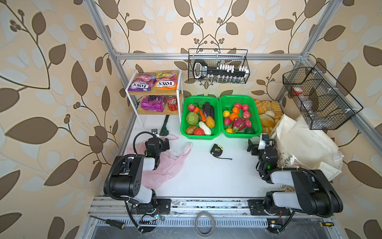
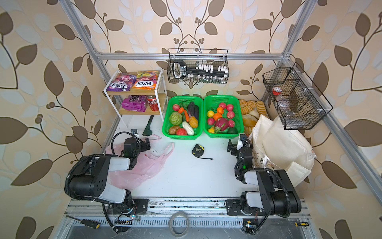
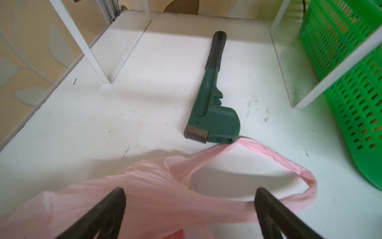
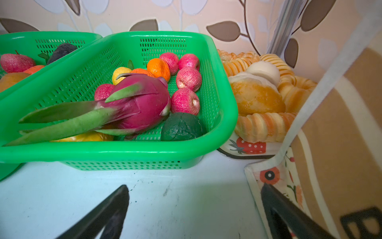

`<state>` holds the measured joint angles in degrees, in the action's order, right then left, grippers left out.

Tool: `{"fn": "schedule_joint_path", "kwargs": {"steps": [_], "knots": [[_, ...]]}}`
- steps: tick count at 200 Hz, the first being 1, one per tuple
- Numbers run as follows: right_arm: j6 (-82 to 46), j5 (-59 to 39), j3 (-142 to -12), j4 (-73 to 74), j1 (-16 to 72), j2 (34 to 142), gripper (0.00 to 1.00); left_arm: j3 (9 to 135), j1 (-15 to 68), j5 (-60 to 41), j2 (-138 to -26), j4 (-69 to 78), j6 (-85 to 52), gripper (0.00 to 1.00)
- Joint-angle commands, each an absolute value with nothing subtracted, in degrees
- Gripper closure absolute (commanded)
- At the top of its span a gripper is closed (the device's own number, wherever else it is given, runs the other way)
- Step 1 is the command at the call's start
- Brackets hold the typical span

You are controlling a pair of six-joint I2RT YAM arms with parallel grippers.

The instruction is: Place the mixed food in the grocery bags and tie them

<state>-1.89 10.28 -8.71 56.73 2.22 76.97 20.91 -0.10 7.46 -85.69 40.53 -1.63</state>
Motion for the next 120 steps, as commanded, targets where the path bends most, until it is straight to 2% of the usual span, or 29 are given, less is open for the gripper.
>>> {"fn": "schedule_joint_path", "kwargs": {"steps": [1, 68, 78, 102, 120], "knots": [[-1.12, 10.06, -10.2, 58.01, 2.02, 76.96, 0.0, 22.34, -0.7, 7.57, -85.78, 42.1, -1.23, 0.01], [-0.6, 8.03, -10.1, 58.1, 1.85, 76.73, 0.0, 20.79, -0.66, 6.79, -84.57, 44.31, -0.78, 0.01], [0.85, 5.09, -10.23, 56.74, 2.13, 75.62, 0.0, 19.37, -0.62, 6.17, -82.89, 45.1, -0.44, 0.01], [1.87, 4.75, -8.04, 57.7, 2.9, 71.71, 0.0, 19.59, -0.62, 9.06, -74.56, 38.77, -2.02, 0.01], [2.55, 1.82, -9.48, 48.99, 2.9, 65.93, 0.0, 20.22, -0.61, 9.28, -69.31, 33.47, -2.5, 0.01]]}}
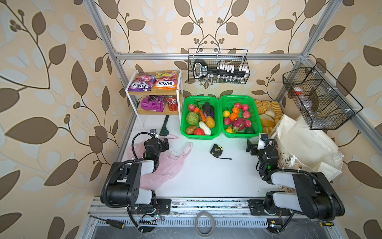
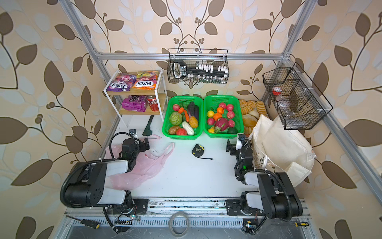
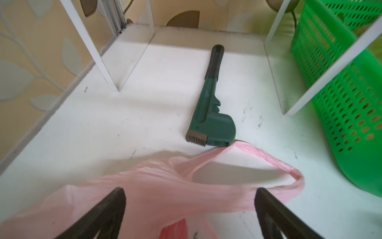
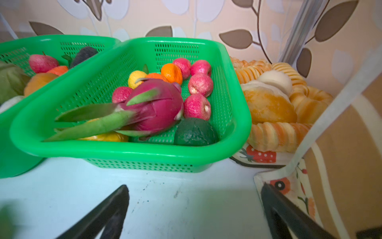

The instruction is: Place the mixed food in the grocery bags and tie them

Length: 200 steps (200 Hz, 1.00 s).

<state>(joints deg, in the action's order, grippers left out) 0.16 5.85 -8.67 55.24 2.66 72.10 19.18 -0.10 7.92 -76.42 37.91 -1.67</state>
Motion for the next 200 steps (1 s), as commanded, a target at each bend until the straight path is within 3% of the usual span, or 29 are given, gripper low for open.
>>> {"fn": "schedule_joint_path", "kwargs": {"steps": [1, 41, 92, 106, 119, 153, 171, 184, 200], "knots": [[2.55, 1.57, -9.79, 48.14, 2.94, 65.49, 0.0, 20.35, -0.61, 9.39, -69.02, 33.08, -2.65, 0.01], [1.48, -0.62, -13.28, 32.91, 5.68, 53.3, 0.0, 24.24, -0.62, 11.48, -58.19, 21.36, -10.44, 0.01], [-7.43, -14.42, -21.01, 14.38, 7.81, 48.39, 0.0, 37.51, -0.61, 9.54, -52.54, -0.9, -27.03, 0.01], [-10.35, -19.9, -22.55, 10.45, 9.73, 48.21, 0.0, 41.59, -0.53, 4.68, -51.96, -9.26, -30.71, 0.01], [-13.39, -19.8, -23.26, 7.51, 13.33, 47.69, 0.0, 44.07, -0.52, -6.29, -51.95, -13.36, -30.25, 0.01], [-17.3, -15.52, -23.17, 3.3, 23.37, 45.17, 0.0, 39.64, 1.03, -35.03, -51.33, -8.11, -35.36, 0.01], [-15.0, -15.79, -23.91, 0.51, 27.23, 45.79, 0.0, 38.15, 7.3, -35.55, -50.51, -10.72, -34.0, 0.01], [-17.54, -10.06, -24.98, -0.7, 27.92, 46.79, 0.0, 38.22, 12.43, -33.08, -50.34, -13.83, -31.62, 0.01], [-22.71, -26.08, -21.79, 14.67, 30.65, 52.67, 0.0, 37.44, 17.04, -30.24, -51.06, -14.27, -31.78, 0.01]]}}
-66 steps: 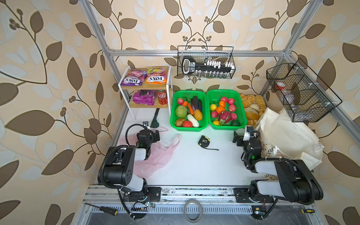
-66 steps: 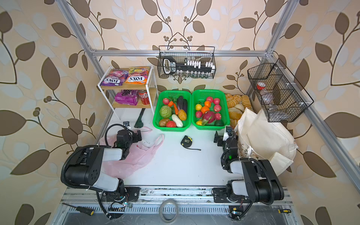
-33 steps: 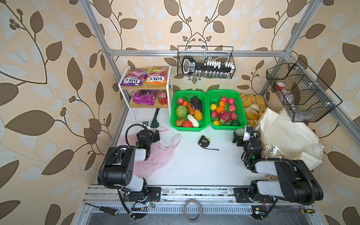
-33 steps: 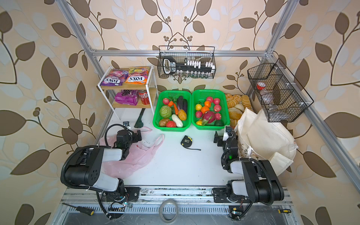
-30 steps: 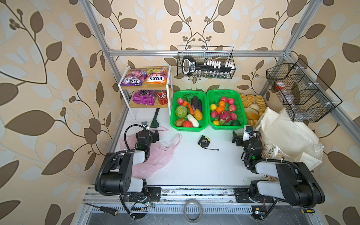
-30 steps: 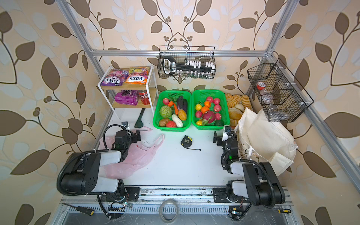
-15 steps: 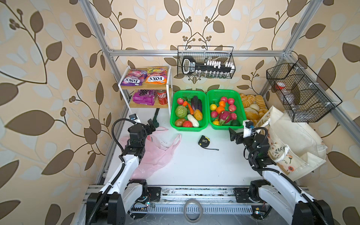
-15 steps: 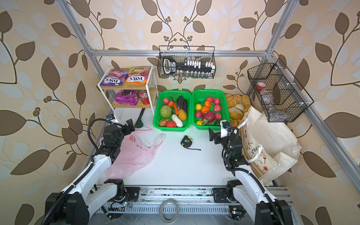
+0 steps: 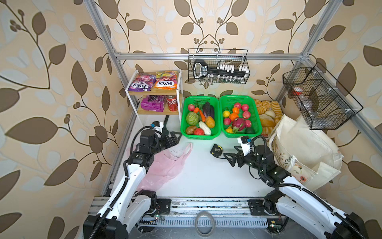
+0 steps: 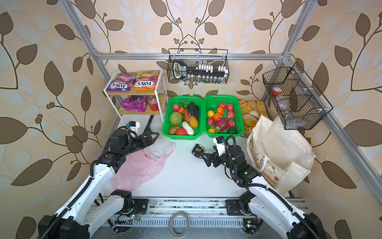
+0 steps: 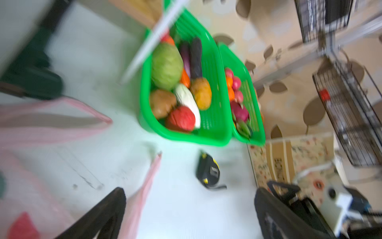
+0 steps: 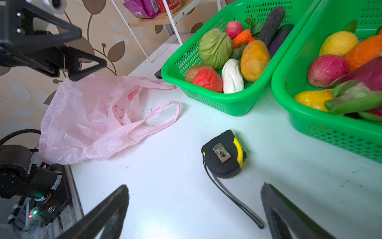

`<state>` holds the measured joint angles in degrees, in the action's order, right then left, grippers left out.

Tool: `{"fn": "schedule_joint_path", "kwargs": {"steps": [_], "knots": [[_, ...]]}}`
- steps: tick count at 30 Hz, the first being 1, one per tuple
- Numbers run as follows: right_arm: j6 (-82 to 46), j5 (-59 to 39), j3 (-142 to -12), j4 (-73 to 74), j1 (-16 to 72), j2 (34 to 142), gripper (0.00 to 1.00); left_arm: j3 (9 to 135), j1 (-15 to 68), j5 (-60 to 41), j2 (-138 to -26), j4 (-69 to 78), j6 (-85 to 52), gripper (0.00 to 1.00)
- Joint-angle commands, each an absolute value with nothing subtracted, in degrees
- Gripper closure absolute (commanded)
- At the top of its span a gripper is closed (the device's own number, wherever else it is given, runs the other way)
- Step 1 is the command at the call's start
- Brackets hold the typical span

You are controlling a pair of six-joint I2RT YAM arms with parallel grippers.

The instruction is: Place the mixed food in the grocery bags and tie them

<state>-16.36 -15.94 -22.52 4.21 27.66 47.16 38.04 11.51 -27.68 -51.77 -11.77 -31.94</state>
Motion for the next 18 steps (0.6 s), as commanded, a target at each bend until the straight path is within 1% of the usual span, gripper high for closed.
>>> {"fn": "schedule_joint_path", "kwargs": {"steps": [1, 4, 6, 7, 9, 11, 13, 15, 18], "knots": [[-22.87, -26.23, -21.97, 14.72, 31.1, 53.19, 0.0, 37.35, 17.22, -30.11, -51.15, -14.21, -31.93, 0.01], [-22.9, -19.4, -27.51, 7.62, 38.05, 60.52, 0.0, 36.5, 18.11, -26.14, -52.58, -13.61, -33.91, 0.01], [-23.32, -17.96, -29.0, 7.81, 40.72, 64.61, 0.0, 37.08, 18.11, -25.05, -52.88, -14.59, -33.55, 0.01], [-26.05, -18.01, -29.09, 10.95, 41.89, 67.89, 0.0, 37.66, 18.11, -23.65, -52.95, -15.61, -33.24, 0.01], [-33.36, -17.82, -27.41, 20.72, 42.5, 72.98, 0.0, 39.51, 18.11, -17.5, -52.18, -20.66, -31.01, 0.01], [-34.82, -17.87, -28.47, 22.02, 42.6, 75.96, 0.0, 40.93, 18.11, -15.51, -51.45, -23.64, -28.41, 0.01], [-33.3, -17.92, -32.32, 17.76, 42.86, 79.38, 0.0, 41.86, 18.11, -15.14, -50.83, -26.22, -26.48, 0.01], [-31.73, -15.16, -34.81, 15.01, 43.62, 80.34, 0.0, 42.53, 18.12, -16.2, -50.46, -29.06, -26.3, 0.01], [-27.21, -10.83, -39.87, 7.0, 44.88, 80.13, 0.0, 41.92, 18.11, -19.47, -50.24, -32.37, -31.35, 0.01]]}}
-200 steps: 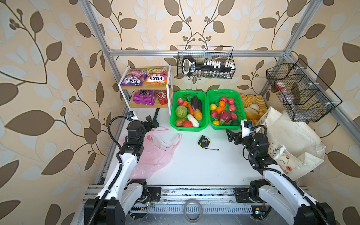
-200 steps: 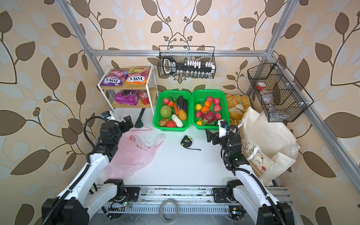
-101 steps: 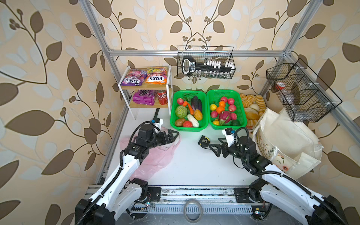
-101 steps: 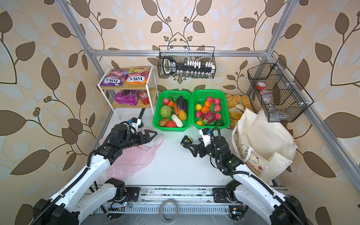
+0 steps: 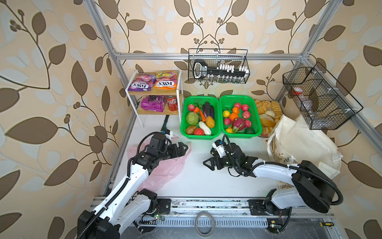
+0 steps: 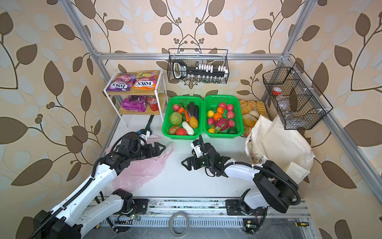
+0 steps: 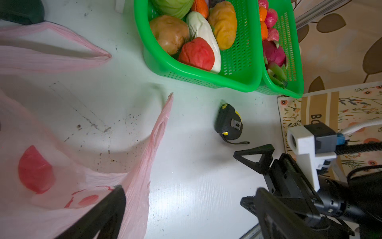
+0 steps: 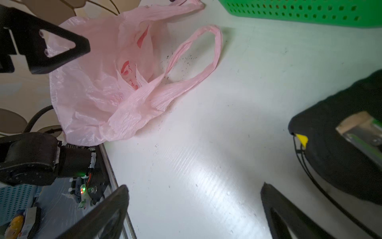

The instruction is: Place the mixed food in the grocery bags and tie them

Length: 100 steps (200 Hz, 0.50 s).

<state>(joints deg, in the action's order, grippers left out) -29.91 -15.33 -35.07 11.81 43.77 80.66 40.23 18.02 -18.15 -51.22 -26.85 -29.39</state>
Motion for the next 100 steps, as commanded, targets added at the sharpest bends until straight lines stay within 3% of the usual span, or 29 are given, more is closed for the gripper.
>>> {"fn": "schedule_joint_path", "kwargs": {"steps": [1, 18, 35, 80, 100], "knots": [[-26.52, -10.78, -41.66, 4.58, 45.09, 80.52, 0.0, 41.35, 18.11, -21.48, -50.19, -33.22, -33.34, 0.01], [-26.29, -12.06, -44.2, 2.83, 45.96, 81.15, 0.0, 39.09, 18.11, -23.65, -48.97, -35.16, -38.23, 0.01], [-24.94, -6.42, -48.56, -3.06, 48.6, 79.51, 0.0, 36.33, 18.11, -21.5, -45.97, -37.46, -41.46, 0.01], [-24.65, 28.49, -69.68, -34.93, 50.0, 70.18, 0.0, 31.7, 18.11, -6.72, -38.24, -44.74, -50.05, 0.01], [-27.21, 36.71, -72.73, -44.6, 44.85, 62.95, 0.0, 30.92, 18.02, 1.33, -37.02, -47.67, -55.93, 0.01]]}}
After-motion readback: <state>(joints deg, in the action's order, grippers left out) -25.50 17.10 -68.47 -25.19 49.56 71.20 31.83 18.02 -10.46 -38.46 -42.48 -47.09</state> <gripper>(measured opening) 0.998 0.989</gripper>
